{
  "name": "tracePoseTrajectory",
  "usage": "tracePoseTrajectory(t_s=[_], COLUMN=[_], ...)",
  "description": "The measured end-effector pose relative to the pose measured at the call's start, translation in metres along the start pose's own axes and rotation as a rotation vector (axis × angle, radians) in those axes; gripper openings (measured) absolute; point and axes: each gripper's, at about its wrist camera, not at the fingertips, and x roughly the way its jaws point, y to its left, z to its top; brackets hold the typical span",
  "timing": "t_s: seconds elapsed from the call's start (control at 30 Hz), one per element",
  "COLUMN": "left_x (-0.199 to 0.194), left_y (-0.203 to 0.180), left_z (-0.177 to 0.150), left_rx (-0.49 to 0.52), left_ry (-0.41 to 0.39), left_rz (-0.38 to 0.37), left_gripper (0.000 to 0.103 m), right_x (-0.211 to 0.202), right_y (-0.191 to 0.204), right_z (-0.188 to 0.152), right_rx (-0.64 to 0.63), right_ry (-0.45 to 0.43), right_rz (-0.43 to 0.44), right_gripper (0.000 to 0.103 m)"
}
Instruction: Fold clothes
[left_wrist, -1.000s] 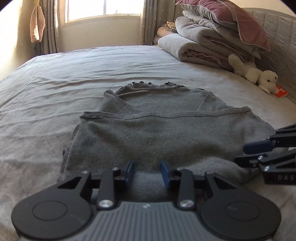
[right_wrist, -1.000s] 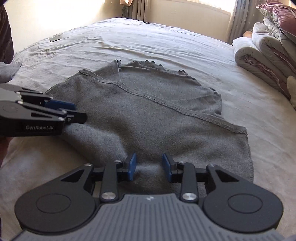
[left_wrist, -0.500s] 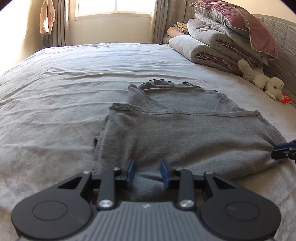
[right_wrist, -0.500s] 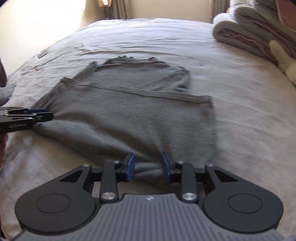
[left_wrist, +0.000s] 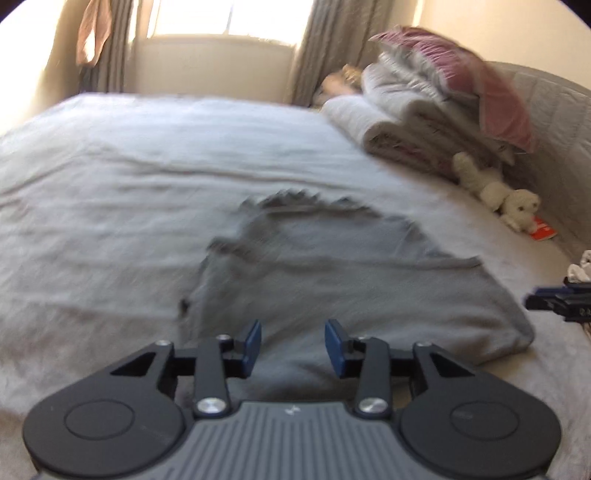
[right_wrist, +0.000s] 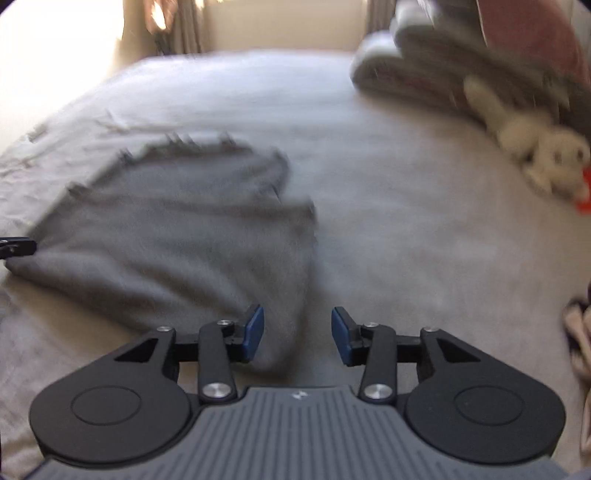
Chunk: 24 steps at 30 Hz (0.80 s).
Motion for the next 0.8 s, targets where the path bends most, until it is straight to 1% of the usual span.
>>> tracePoseTrajectory(t_s=[0.07,0.1,0.13,0.17,0.2,0.23,0.27,0.3,0.33,0.37,0.43,0.47,0.57,0.63,0.67,0.73,0.77,0.8], left_x=[0.004,0.010,0.016,0.023,0.030,0.036,0.040,0.041,0.040,0.038,0.034,0.033,0.030,0.030,0.030,0.028,0.025,0.024], left_y=[-0.017,-0.025,-0.032,-0.037,-0.040,-0.040,-0.041,-0.041,-0.041,-0.041,-0.033,-0.027,0.006,0.031,0.042,0.062,0.069,0.074], left_z=[0.002,0.001,-0.001,-0.005,-0.009,-0.016,-0.022,-0.027,-0.031,-0.032,-0.028,-0.025,-0.011,-0.006,-0.004,0.005,0.013,0.022], left_rx=[0.017,0.020,0.028,0.047,0.064,0.074,0.087,0.103,0.124,0.151,0.127,0.099,-0.043,-0.129,-0.171,-0.236,-0.245,-0.247], left_ry=[-0.017,-0.010,-0.001,0.014,0.029,0.046,0.055,0.043,0.032,0.027,0.038,0.048,0.088,0.112,0.124,0.156,0.156,0.150], left_rz=[-0.027,-0.035,-0.037,-0.025,-0.012,0.003,0.015,0.014,0.014,0.013,-0.010,-0.022,-0.032,-0.020,-0.026,-0.062,-0.051,-0.044], left_gripper=[0.041,0.041,0.041,0.041,0.041,0.041,0.042,0.043,0.043,0.043,0.043,0.043,0.044,0.039,0.034,0.034,0.037,0.041], right_x=[0.002,0.006,0.013,0.020,0.027,0.034,0.042,0.052,0.061,0.067,0.063,0.060,0.058,0.057,0.057,0.054,0.052,0.048], right_y=[0.023,0.037,0.053,0.069,0.085,0.099,0.110,0.120,0.126,0.130,0.132,0.129,0.099,0.066,0.049,0.017,0.001,-0.011], right_z=[0.008,0.011,0.013,0.015,0.017,0.016,0.014,0.010,0.005,0.000,-0.002,0.000,0.008,0.012,0.012,0.010,0.011,0.014], right_rx=[-0.022,-0.039,-0.062,-0.085,-0.109,-0.133,-0.152,-0.165,-0.177,-0.188,-0.222,-0.225,-0.146,-0.044,0.003,0.079,0.123,0.147], right_ry=[-0.068,-0.084,-0.086,-0.088,-0.086,-0.071,-0.036,0.020,0.058,0.067,0.084,0.096,0.141,0.172,0.196,0.220,0.223,0.211], right_rz=[0.051,0.077,0.106,0.135,0.166,0.198,0.216,0.219,0.215,0.201,0.189,0.194,0.240,0.238,0.231,0.223,0.232,0.228], right_gripper=[0.043,0.043,0.041,0.032,0.025,0.018,0.018,0.018,0.018,0.018,0.018,0.018,0.019,0.017,0.017,0.018,0.019,0.022])
